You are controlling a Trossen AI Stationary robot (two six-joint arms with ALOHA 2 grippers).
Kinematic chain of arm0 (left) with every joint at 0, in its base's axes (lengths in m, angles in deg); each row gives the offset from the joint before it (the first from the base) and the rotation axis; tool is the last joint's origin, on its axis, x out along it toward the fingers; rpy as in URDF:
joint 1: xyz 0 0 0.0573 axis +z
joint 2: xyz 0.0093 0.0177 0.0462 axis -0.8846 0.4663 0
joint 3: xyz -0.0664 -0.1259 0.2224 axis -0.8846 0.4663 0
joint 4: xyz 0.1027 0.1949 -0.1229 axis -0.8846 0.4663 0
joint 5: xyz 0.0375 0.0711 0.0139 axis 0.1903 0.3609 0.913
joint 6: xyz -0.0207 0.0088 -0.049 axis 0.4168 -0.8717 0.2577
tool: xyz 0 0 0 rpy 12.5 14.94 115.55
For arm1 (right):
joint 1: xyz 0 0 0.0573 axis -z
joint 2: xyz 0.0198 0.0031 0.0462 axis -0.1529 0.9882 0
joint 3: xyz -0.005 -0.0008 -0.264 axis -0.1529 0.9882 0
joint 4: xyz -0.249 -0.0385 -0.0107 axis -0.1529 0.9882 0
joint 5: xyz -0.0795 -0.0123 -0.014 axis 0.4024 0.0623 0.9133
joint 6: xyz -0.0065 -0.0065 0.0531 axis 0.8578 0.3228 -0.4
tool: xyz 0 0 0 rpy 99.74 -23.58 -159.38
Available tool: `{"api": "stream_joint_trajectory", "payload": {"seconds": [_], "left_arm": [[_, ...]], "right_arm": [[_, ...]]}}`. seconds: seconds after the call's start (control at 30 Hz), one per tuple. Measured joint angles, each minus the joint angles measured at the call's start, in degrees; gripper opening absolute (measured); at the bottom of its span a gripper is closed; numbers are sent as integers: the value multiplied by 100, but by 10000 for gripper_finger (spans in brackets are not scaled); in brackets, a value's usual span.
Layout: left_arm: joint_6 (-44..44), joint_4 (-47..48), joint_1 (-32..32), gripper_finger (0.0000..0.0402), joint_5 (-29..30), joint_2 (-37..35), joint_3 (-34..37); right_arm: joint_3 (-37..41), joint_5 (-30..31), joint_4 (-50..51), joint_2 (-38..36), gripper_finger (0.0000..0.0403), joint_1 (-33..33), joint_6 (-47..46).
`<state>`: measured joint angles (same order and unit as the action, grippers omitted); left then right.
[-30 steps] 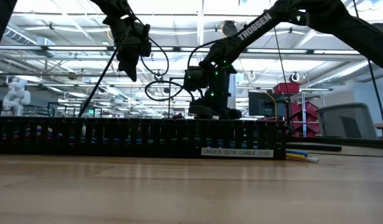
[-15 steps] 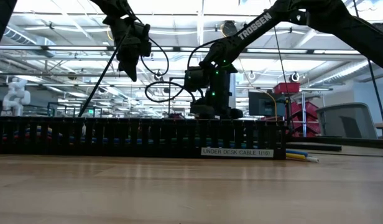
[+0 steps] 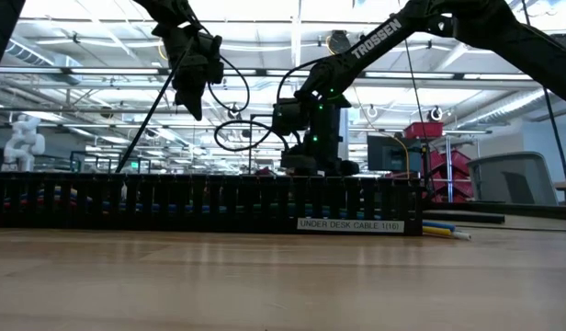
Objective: Ziptie cables
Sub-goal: Insert the black cover of the black cable duct
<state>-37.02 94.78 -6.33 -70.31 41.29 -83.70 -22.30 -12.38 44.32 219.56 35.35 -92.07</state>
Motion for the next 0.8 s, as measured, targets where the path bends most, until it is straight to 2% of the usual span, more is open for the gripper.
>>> {"api": "stream_joint_trajectory", "payload": {"seconds": [0.3, 0.8], "left_arm": [[0, 0, 0, 0, 0, -2, 0], [0, -30, -1, 0, 0, -1, 0]], "right_arm": [[4, -88, -10, 7, 235, -6, -57], [7, -51, -33, 7, 246, -6, -43]]}}
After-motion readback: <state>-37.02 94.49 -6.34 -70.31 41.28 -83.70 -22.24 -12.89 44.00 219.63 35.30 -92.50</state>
